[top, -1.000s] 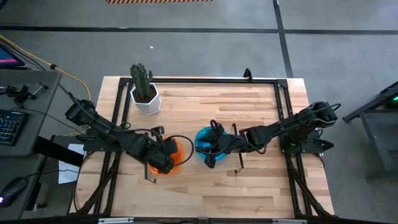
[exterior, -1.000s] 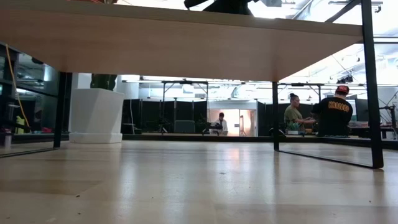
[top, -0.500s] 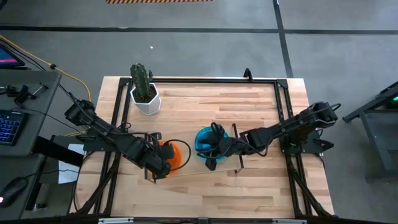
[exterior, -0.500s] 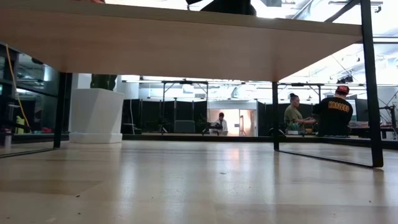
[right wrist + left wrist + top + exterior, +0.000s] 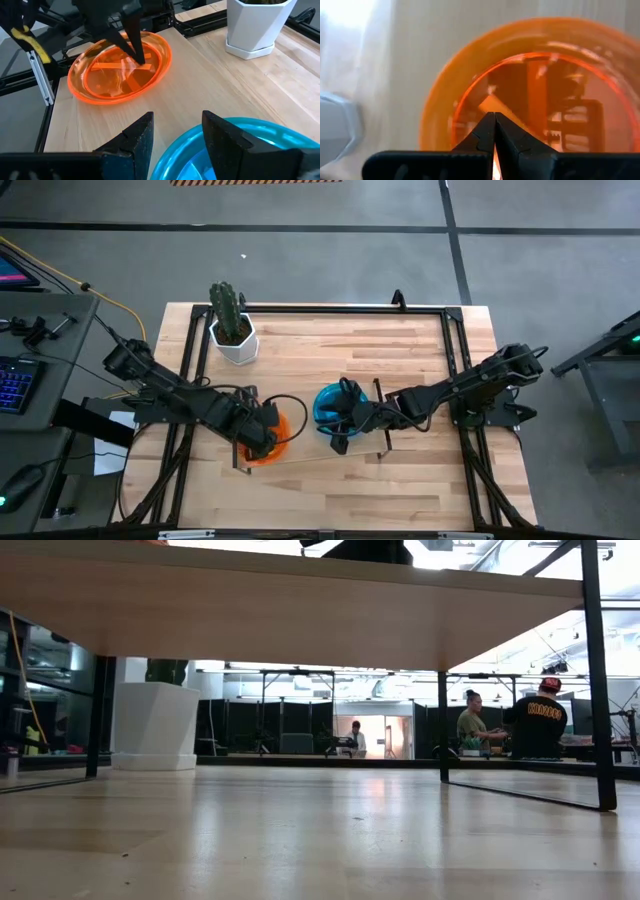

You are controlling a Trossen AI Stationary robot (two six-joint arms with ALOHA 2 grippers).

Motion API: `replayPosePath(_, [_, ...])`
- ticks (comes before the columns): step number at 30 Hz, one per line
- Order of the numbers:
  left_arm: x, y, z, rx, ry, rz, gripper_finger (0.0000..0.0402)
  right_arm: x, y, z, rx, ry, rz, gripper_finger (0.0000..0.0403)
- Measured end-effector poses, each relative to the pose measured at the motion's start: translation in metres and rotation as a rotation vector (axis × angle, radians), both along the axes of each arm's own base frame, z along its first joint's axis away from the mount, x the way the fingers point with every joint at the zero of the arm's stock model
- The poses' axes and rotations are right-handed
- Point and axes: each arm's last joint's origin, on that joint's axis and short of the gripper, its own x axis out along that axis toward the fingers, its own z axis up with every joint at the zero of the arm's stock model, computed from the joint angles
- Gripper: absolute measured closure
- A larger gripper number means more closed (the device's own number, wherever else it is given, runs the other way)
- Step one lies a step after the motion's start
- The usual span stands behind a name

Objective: Place and stack plates onto a shelf
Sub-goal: Stack the orange transparent plate on top of the orange transparent plate, then return to Home Position

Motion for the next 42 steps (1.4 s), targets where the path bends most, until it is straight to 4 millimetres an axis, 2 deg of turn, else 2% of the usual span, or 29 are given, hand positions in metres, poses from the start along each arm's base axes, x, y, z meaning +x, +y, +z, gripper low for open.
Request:
replayPosePath(5, [0.014, 0.003, -0.006, -0.041, 0.001, -0.036, 0.0401, 0.000, 0.000, 0.000, -0.001, 0.004, 0.000, 0.0252])
replayPosePath(14, [0.036, 0.016, -0.008, -0.017, -0.087, -0.093, 0.0401, -0.001, 0.000, -0.001, -0.005, 0.015, 0.001, 0.0252])
replayPosePath(22, [0.042, 0.031, -0.008, 0.022, -0.089, -0.093, 0.0401, -0.003, -0.001, -0.006, -0.024, 0.071, 0.001, 0.0252])
replayPosePath(26, [0.042, 0.034, -0.007, 0.116, -0.100, -0.103, 0.0401, -0.004, -0.002, -0.008, -0.032, 0.088, -0.001, 0.0252])
replayPosePath(32, [0.046, 0.034, 0.011, 0.167, -0.150, -0.136, 0.0401, -0.005, -0.004, -0.004, -0.075, 0.068, -0.049, 0.0252])
replayPosePath(37, [0.031, 0.032, 0.037, 0.188, -0.259, -0.164, 0.0401, -0.015, -0.009, 0.009, -0.087, 0.055, -0.063, 0.0252])
replayPosePath(42, [-0.004, 0.028, 0.066, 0.188, -0.523, -0.173, 0.0401, -0.026, -0.010, 0.015, -0.102, 0.081, -0.102, 0.0252])
